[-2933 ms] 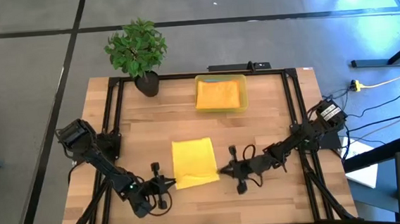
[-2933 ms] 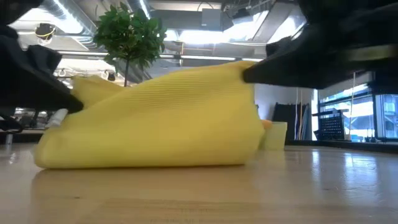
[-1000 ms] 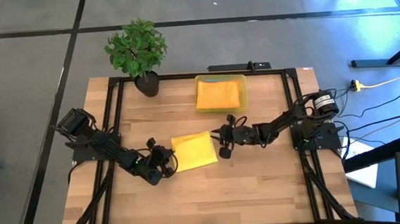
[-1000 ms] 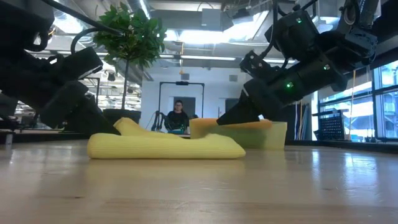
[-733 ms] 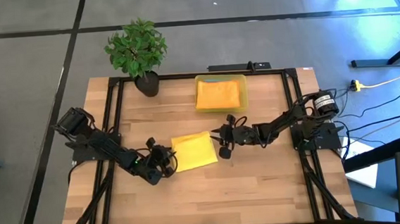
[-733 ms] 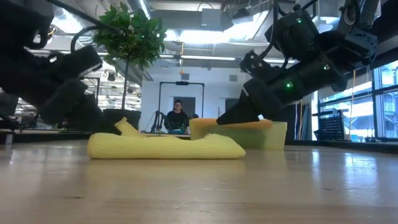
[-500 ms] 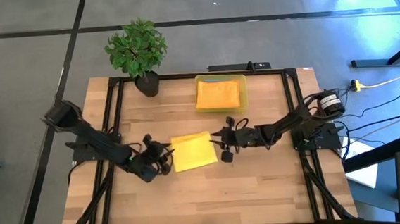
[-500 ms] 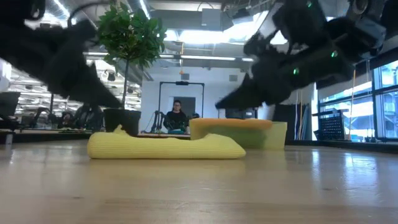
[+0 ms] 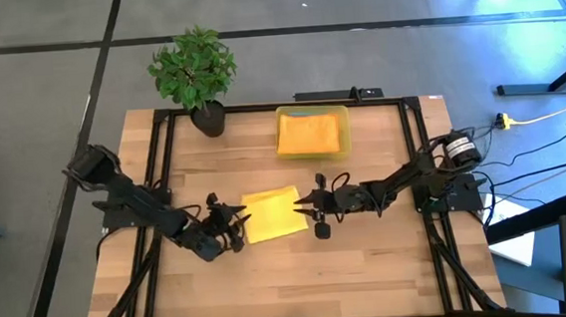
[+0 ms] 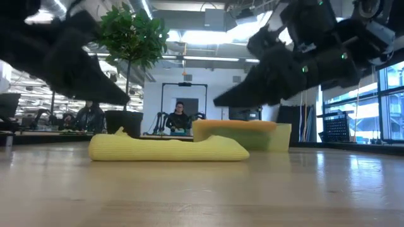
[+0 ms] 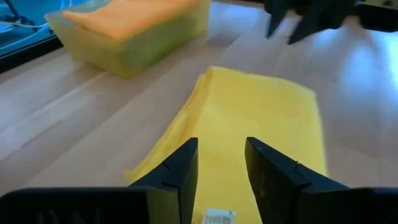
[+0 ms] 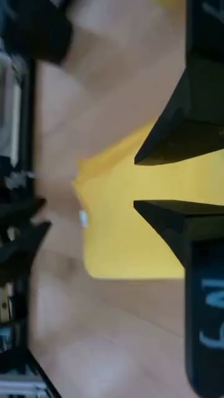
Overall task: Fold microfiber towels
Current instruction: Fold the yellow microfiber towel
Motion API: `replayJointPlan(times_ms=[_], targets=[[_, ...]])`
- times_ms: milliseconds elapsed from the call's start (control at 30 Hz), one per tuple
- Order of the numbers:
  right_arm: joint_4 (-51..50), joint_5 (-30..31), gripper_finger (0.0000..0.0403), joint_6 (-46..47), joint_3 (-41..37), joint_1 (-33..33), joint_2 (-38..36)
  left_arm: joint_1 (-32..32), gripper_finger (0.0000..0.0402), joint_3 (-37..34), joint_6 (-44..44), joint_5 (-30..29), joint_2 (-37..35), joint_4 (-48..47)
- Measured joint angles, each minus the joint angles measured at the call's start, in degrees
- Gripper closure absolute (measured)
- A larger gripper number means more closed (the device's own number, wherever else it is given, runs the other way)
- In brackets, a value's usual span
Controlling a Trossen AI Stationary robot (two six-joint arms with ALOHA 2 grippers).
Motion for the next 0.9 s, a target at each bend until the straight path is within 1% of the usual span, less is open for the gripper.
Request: replayJointPlan(times_ms=[133,333,467,600,833,867,900], targets=[[0.04,-3.8,0.0323,1.73,0.91,-1.02,3.52,2.35,0.0278,0.0,0.12,0.61,5.07,2.88],[-0.5,-3.87,0.0358,1.92,3.56,-2.15,9.13,6.97,0.0278,-0.02,-1.13,7.18,8.99,2.92],[-5.53,-3.87,0.0373,3.51,5.37,-3.75,12.47,8.83,0.0278,0.0,-1.93,8.76,10.97,2.85],[-7.18,-3.97,0.0384,5.27,6.05,-4.96,13.24,9.85,0.0278,0.0,-3.27,10.31,12.12,2.39],[-5.75,-3.91,0.0392,4.79,5.88,-5.0,13.27,9.89,0.0278,0.0,-2.97,10.33,12.89,2.67],[-5.64,-3.9,0.0392,4.79,5.86,-4.91,13.17,9.61,0.0278,0.01,-2.6,9.29,12.8,2.78],[-5.74,-3.81,0.0392,4.82,5.8,-4.82,12.86,9.02,0.0278,0.17,-2.06,6.93,12.49,2.72]])
